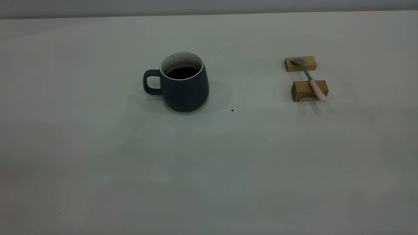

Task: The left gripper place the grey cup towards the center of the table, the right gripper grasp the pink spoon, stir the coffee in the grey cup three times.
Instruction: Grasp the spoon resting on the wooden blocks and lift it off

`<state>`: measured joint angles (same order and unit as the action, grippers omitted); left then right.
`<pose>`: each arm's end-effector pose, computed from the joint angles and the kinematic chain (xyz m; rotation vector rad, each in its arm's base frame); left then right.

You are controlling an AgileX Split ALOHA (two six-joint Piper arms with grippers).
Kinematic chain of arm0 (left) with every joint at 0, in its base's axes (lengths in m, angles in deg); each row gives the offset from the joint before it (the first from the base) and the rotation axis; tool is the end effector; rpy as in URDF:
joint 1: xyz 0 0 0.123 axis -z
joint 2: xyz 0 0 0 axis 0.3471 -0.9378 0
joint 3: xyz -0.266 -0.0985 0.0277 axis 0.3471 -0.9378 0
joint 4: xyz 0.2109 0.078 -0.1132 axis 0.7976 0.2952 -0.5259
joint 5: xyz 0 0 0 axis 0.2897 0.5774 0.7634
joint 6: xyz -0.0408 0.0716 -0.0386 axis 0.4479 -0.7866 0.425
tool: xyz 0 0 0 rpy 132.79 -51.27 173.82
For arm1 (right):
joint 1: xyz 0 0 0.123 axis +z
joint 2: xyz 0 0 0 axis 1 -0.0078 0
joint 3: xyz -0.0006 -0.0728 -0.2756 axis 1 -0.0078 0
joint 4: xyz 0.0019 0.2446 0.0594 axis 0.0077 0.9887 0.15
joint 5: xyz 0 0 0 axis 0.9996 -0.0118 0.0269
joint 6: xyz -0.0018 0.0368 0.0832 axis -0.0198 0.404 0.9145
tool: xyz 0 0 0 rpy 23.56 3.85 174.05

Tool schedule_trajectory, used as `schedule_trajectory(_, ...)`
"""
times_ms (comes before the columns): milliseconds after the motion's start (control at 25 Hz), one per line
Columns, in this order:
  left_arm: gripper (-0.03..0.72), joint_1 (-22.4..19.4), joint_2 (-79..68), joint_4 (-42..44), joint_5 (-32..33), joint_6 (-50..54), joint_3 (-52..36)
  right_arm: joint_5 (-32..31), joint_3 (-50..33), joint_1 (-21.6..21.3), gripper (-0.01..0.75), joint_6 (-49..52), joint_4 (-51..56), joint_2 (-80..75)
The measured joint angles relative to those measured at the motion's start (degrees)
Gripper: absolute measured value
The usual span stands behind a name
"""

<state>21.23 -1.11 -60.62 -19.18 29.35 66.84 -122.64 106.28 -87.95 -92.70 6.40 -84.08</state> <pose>-0.0096 0.0047 0.2676 -0.0315 2.1133 0.0341 -0.0028 0.0069 0.2634 -0.1952 2.1567 0.0349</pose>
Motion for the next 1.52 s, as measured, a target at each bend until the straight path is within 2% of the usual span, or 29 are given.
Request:
schedule_trajectory(400,0.297,0.0,0.0,0.0,0.0,0.0,0.0,-0.08,0.18,0.0,0.239,1.09,0.0,-0.15)
schedule_trajectory(600,0.297,0.0,0.0,0.0,0.0,0.0,0.0,-0.38,4.64,0.0,0.281,1.56,-0.43,-10.11)
schedule_trajectory(760,0.297,0.0,0.0,0.0,0.0,0.0,0.0,5.04,7.44,0.0,0.423,2.41,-0.15,-26.87)
schedule_trajectory(880,0.297,0.0,0.0,0.0,0.0,0.0,0.0,12.91,8.25,0.0,0.569,2.63,1.04,-39.52)
schedule_trajectory(960,0.297,0.0,0.0,0.0,0.0,0.0,0.0,19.28,8.87,0.0,0.639,2.62,2.56,-47.83)
schedule_trajectory(1080,0.297,0.0,0.0,0.0,0.0,0.0,0.0,26.81,10.08,0.8,0.669,0.39,4.83,-59.47)
schedule_trajectory(1240,0.297,0.0,0.0,0.0,0.0,0.0,0.0,34.21,12.94,3.54,0.673,-2.25,6.44,-74.3)
schedule_trajectory(1520,0.297,0.0,0.0,0.0,0.0,0.0,0.0,37.67,22.46,7.83,0.673,-3.61,6.74,-97.43)
